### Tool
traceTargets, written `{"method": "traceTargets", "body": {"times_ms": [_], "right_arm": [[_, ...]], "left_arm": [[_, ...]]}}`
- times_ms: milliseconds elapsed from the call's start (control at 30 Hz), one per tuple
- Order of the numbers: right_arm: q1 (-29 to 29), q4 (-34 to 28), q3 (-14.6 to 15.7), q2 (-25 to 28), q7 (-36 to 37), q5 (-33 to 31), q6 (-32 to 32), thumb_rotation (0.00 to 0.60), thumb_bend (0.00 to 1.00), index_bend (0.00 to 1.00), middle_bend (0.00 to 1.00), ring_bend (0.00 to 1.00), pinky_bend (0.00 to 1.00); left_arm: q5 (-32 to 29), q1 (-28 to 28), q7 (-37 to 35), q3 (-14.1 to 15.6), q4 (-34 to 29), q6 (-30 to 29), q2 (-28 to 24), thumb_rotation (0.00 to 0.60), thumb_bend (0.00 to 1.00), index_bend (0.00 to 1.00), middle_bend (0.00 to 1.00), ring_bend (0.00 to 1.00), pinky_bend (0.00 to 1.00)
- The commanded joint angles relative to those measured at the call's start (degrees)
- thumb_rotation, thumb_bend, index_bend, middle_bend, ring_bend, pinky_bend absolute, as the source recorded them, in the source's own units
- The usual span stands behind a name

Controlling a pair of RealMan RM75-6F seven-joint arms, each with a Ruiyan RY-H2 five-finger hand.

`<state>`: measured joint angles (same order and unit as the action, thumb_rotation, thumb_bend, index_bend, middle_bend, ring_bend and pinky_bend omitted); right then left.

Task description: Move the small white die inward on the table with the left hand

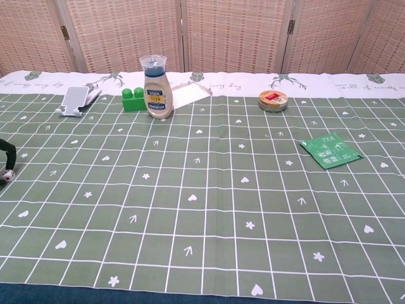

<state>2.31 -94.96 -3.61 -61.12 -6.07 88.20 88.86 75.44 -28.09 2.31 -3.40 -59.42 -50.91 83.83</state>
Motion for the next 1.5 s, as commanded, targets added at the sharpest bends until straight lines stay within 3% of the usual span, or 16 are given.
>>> {"method": "traceTargets", "body": {"times_ms": [33,400,667,800,900,1000,1033,1100,1133,1200,1333,1500], "right_arm": [[0.0,0.0,0.0,0.0,0.0,-0.1,-0.1,0.6,0.16,0.19,0.2,0.18,0.23],[0.0,0.1,-0.2,-0.1,0.1,-0.2,0.0,0.6,0.16,0.19,0.2,0.18,0.23],[-0.1,0.5,-0.2,-0.2,0.6,-0.5,-0.2,0.6,0.16,0.19,0.2,0.18,0.23],[-0.2,0.8,-0.3,-0.3,1.1,-0.5,0.0,0.6,0.16,0.19,0.2,0.18,0.23],[-0.2,1.0,-0.2,-0.2,1.3,-0.5,-0.1,0.6,0.16,0.19,0.2,0.18,0.23],[-0.3,1.2,-0.2,-0.2,1.6,-0.8,-0.1,0.6,0.16,0.19,0.2,0.18,0.23],[-0.3,1.3,-0.2,-0.3,1.8,-0.8,-0.1,0.6,0.16,0.19,0.2,0.18,0.23],[-0.4,1.5,-0.3,-0.4,2.0,-0.8,-0.1,0.6,0.16,0.19,0.2,0.18,0.23],[-0.4,1.7,-0.2,-0.5,2.1,-0.9,-0.1,0.6,0.16,0.19,0.2,0.18,0.23],[-0.4,2.0,-0.2,-0.5,2.4,-1.1,-0.2,0.6,0.16,0.19,0.2,0.18,0.23],[-0.5,2.5,-0.3,-0.5,3.0,-1.3,-0.2,0.6,0.16,0.19,0.2,0.18,0.23],[-0.4,2.4,-0.5,-0.2,3.0,-1.2,-0.2,0.6,0.16,0.19,0.2,0.18,0.23]], "left_arm": [[-0.1,-0.1,0.0,0.0,0.0,0.2,0.1,0.6,0.36,0.53,0.91,0.78,0.9],[0.5,-0.4,-3.6,-0.5,-1.8,-0.7,-0.6,0.6,0.4,0.58,0.91,0.78,0.9],[2.6,-1.4,-7.9,-0.9,-9.5,-1.0,-4.8,0.6,0.4,0.6,0.92,0.78,0.9],[3.5,-1.9,-10.9,-2.9,-16.0,-3.7,-8.1,0.6,0.4,0.59,0.92,0.78,0.9],[3.3,-1.5,-18.4,-6.5,-23.0,-7.6,-11.0,0.6,0.39,0.51,0.92,0.78,0.9],[6.9,-1.4,-22.3,-7.9,-26.9,-11.8,-13.7,0.598,0.24,0.26,0.82,0.71,0.91],[7.6,-1.5,-21.8,-8.0,-27.8,-12.5,-14.4,0.573,0.2,0.18,0.76,0.67,0.91],[8.2,-1.5,-20.4,-8.3,-29.6,-13.4,-15.7,0.429,0.15,0.07,0.66,0.6,0.9],[8.1,-1.6,-19.6,-8.4,-30.6,-13.6,-16.3,0.326,0.14,0.05,0.64,0.59,0.9],[7.8,-1.6,-18.8,-8.2,-31.8,-13.5,-17.0,0.221,0.14,0.05,0.63,0.59,0.9],[6.7,-1.3,-15.8,-7.1,-32.0,-12.8,-17.5,0.191,0.14,0.05,0.63,0.59,0.9],[4.7,-0.1,-11.7,-5.8,-31.6,-13.0,-18.2,0.209,0.14,0.09,0.62,0.57,0.88]]}}
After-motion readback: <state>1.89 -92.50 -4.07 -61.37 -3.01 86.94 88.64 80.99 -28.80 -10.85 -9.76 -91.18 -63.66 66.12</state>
